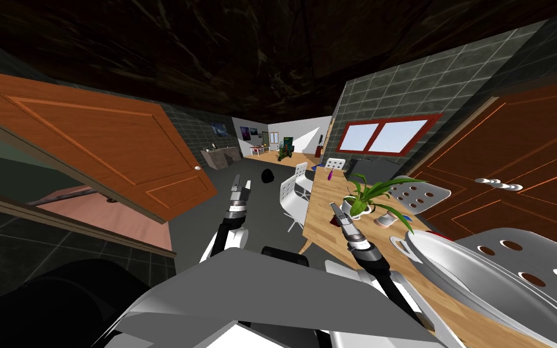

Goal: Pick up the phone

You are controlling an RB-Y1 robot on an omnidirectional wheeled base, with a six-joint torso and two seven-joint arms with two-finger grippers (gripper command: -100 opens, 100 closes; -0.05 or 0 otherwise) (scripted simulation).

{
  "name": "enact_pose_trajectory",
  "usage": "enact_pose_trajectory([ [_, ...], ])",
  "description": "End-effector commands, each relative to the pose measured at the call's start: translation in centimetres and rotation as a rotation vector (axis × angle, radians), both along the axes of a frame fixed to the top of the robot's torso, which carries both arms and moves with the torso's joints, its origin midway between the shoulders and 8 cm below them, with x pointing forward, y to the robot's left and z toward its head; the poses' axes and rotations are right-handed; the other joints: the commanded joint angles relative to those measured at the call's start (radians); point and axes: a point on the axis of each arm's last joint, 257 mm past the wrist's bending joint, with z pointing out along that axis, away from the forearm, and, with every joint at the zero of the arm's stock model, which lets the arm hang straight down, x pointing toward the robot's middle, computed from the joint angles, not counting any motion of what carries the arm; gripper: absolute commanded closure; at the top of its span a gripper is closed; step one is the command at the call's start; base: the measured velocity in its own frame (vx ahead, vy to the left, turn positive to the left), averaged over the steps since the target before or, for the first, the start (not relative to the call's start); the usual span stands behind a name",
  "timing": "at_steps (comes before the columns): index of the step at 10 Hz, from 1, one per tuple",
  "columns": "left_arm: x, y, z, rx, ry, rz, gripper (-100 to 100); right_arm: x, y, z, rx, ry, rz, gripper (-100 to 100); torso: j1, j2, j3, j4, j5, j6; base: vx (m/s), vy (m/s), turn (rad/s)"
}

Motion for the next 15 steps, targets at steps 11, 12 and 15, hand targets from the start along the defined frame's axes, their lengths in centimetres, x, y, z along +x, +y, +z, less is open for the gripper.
enact_pose_trajectory([
  [11, 0.0, 0.0, 0.0, 0.0, 0.0, 0.0, 0, -0.6, 1.1, -2.7, -0.06, 0.079, 0.026, -100, -0.001, -0.002, -0.001, 0.0, 0.0, 0.001, -0.008, 0.003, 0.028],
  [12, 0.0, 0.0, 0.0, 0.0, 0.0, 0.0, 0, -0.9, 1.6, -4.1, -0.117, 0.106, 0.047, -100, -0.001, -0.003, -0.001, 0.0, 0.0, 0.001, -0.004, 0.002, 0.015],
  [15, 0.0, 0.0, 0.0, 0.0, 0.0, 0.0, 0, -1.6, 2.0, -6.5, -0.212, 0.148, 0.079, -100, -0.001, -0.001, -0.001, 0.0, 0.0, 0.0, -0.013, 0.004, 0.044],
])
